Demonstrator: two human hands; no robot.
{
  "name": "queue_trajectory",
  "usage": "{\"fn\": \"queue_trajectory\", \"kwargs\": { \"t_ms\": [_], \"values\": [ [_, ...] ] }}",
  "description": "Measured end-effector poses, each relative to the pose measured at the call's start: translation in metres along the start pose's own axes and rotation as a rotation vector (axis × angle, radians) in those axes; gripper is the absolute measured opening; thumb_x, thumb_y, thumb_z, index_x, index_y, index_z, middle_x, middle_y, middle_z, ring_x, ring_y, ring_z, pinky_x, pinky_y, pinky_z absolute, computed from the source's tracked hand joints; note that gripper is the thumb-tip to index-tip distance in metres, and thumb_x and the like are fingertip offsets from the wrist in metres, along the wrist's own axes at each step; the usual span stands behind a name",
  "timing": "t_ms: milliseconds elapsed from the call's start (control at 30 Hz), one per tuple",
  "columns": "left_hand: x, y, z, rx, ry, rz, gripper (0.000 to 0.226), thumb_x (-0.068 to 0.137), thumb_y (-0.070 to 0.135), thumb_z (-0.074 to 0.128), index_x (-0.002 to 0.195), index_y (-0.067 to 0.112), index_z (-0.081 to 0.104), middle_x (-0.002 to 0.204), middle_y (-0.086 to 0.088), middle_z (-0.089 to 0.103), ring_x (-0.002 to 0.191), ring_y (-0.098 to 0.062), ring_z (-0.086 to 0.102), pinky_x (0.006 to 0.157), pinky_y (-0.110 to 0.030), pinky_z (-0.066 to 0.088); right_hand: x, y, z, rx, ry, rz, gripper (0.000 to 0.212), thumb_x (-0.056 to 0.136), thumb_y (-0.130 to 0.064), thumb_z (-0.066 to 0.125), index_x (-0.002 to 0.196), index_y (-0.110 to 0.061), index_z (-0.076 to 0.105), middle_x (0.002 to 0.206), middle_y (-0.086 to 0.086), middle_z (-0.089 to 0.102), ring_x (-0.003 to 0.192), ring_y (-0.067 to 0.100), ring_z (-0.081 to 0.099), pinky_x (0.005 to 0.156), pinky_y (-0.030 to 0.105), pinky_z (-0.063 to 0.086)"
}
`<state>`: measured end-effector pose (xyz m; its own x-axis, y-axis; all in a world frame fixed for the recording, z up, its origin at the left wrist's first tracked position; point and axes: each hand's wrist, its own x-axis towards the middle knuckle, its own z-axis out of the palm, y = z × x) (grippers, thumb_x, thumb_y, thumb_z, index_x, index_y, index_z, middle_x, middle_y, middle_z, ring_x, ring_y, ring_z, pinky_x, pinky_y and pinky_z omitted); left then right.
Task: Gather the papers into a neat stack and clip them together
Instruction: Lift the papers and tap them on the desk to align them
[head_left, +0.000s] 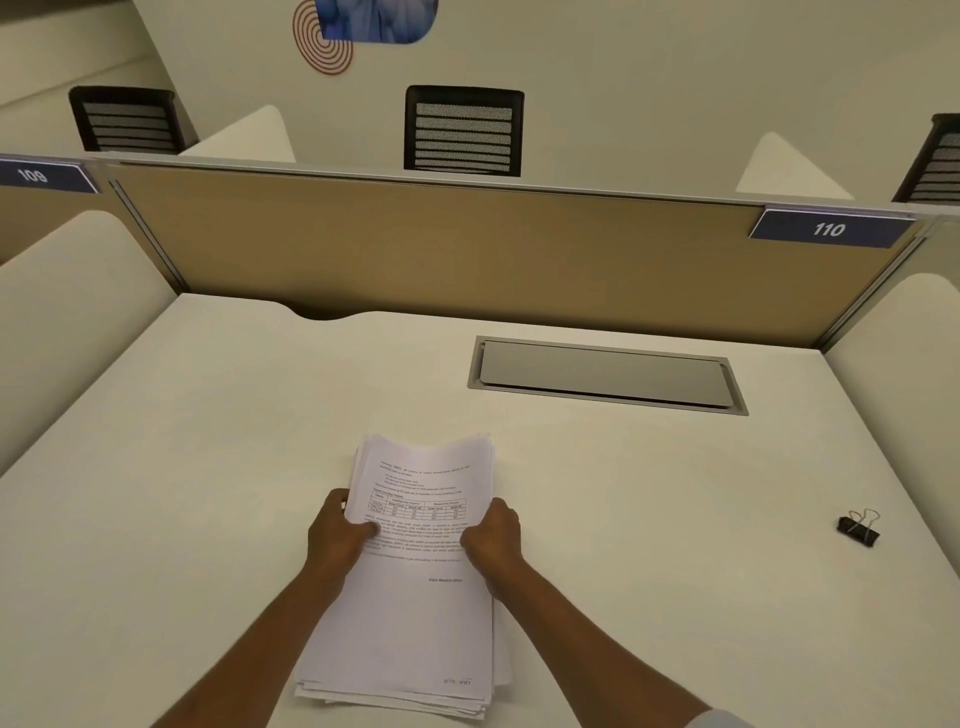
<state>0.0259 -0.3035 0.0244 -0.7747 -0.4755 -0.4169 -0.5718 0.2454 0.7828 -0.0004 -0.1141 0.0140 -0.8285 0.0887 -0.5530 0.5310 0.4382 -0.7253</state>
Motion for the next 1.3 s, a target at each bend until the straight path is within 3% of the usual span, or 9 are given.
{"fn": "queue_trajectory", "kwargs": {
  "t_ms": [167, 367, 533, 633, 800, 867, 1000, 1100, 1300],
  "values": [
    [0.004, -0.002, 0.002, -0.115, 0.025, -0.077, 0.074, 0.072, -0.001, 0.076, 0.131, 0.016, 0.035, 0.126, -0.016, 0.051, 0.106, -0.033, 0.055, 0.088, -0.041, 0.048, -0.004, -0.004, 0.000, 0.072, -0.027, 0.027, 0.040, 0.060, -0.013, 0.060, 0.098, -0.019, 0.050, 0.102, -0.001, 0.060, 0.093, 0.020, 0.059, 0.079, 0.044, 0.057],
    [0.014, -0.005, -0.007, -0.369, -0.110, -0.190, 0.050, 0.062, -0.010, 0.079, 0.107, -0.002, 0.059, 0.106, -0.024, 0.068, 0.086, -0.038, 0.067, 0.074, -0.043, 0.056, -0.007, -0.009, -0.008, 0.137, -0.035, 0.024, 0.040, 0.059, -0.010, 0.057, 0.097, -0.021, 0.053, 0.102, 0.000, 0.062, 0.099, 0.025, 0.055, 0.083, 0.042, 0.056],
    [0.017, -0.007, -0.009, -0.429, -0.240, -0.227, 0.045, 0.060, -0.008, 0.078, 0.103, -0.003, 0.067, 0.103, -0.025, 0.071, 0.091, -0.041, 0.069, 0.082, -0.052, 0.055, -0.014, -0.010, -0.018, 0.295, -0.075, 0.017, 0.047, 0.065, 0.002, 0.059, 0.107, -0.015, 0.052, 0.107, 0.004, 0.060, 0.091, 0.019, 0.060, 0.060, 0.024, 0.052],
    [0.015, -0.003, -0.008, -0.389, -0.328, -0.209, 0.049, 0.060, -0.012, 0.077, 0.107, -0.005, 0.067, 0.101, -0.022, 0.072, 0.090, -0.038, 0.070, 0.083, -0.046, 0.055, -0.019, -0.009, -0.025, 0.342, -0.078, -0.002, 0.047, 0.069, 0.007, 0.059, 0.108, -0.016, 0.048, 0.103, 0.001, 0.059, 0.085, 0.012, 0.058, 0.054, 0.018, 0.048],
    [0.008, 0.009, -0.003, -0.401, -0.351, -0.120, 0.054, 0.057, -0.017, 0.075, 0.109, -0.003, 0.066, 0.103, -0.021, 0.072, 0.088, -0.037, 0.070, 0.078, -0.043, 0.057, -0.022, -0.009, -0.041, 0.507, -0.057, 0.088, 0.050, 0.074, 0.005, 0.065, 0.110, -0.013, 0.036, 0.105, 0.006, 0.057, 0.090, 0.023, 0.062, 0.062, 0.033, 0.055],
    [0.003, 0.017, -0.002, -0.432, -0.371, -0.090, 0.053, 0.057, -0.015, 0.076, 0.107, -0.001, 0.067, 0.103, -0.020, 0.073, 0.087, -0.036, 0.071, 0.074, -0.041, 0.058, -0.022, -0.010, -0.052, 0.570, -0.078, 0.113, 0.050, 0.070, 0.001, 0.071, 0.111, -0.007, 0.043, 0.107, 0.011, 0.062, 0.089, 0.028, 0.066, 0.070, 0.041, 0.059],
    [-0.012, 0.037, 0.005, -0.507, -0.454, -0.008, 0.061, 0.051, -0.006, 0.080, 0.110, 0.004, 0.067, 0.107, -0.018, 0.073, 0.093, -0.036, 0.071, 0.077, -0.042, 0.058, -0.026, -0.013, -0.085, 0.641, -0.124, 0.018, 0.035, 0.073, 0.007, 0.067, 0.107, -0.001, 0.065, 0.101, 0.016, 0.072, 0.085, 0.032, 0.071, 0.075, 0.042, 0.060],
    [-0.024, 0.059, 0.015, -0.561, -0.521, 0.053, 0.064, 0.051, -0.002, 0.080, 0.113, 0.004, 0.066, 0.111, -0.018, 0.071, 0.099, -0.037, 0.069, 0.084, -0.045, 0.056, -0.037, -0.020, -0.117, 0.661, -0.100, -0.084, 0.032, 0.074, 0.007, 0.064, 0.105, -0.004, 0.067, 0.099, 0.014, 0.073, 0.086, 0.032, 0.071, 0.076, 0.045, 0.060],
    [-0.054, 0.110, 0.048, -0.639, -0.600, 0.237, 0.069, 0.044, 0.004, 0.082, 0.112, 0.004, 0.067, 0.111, -0.017, 0.071, 0.100, -0.035, 0.069, 0.075, -0.038, 0.059, -0.060, -0.026, -0.178, 0.654, 0.043, -0.301, 0.029, 0.075, 0.005, 0.066, 0.102, -0.006, 0.066, 0.098, 0.012, 0.073, 0.085, 0.032, 0.071, 0.075, 0.049, 0.059]
  ]
}}
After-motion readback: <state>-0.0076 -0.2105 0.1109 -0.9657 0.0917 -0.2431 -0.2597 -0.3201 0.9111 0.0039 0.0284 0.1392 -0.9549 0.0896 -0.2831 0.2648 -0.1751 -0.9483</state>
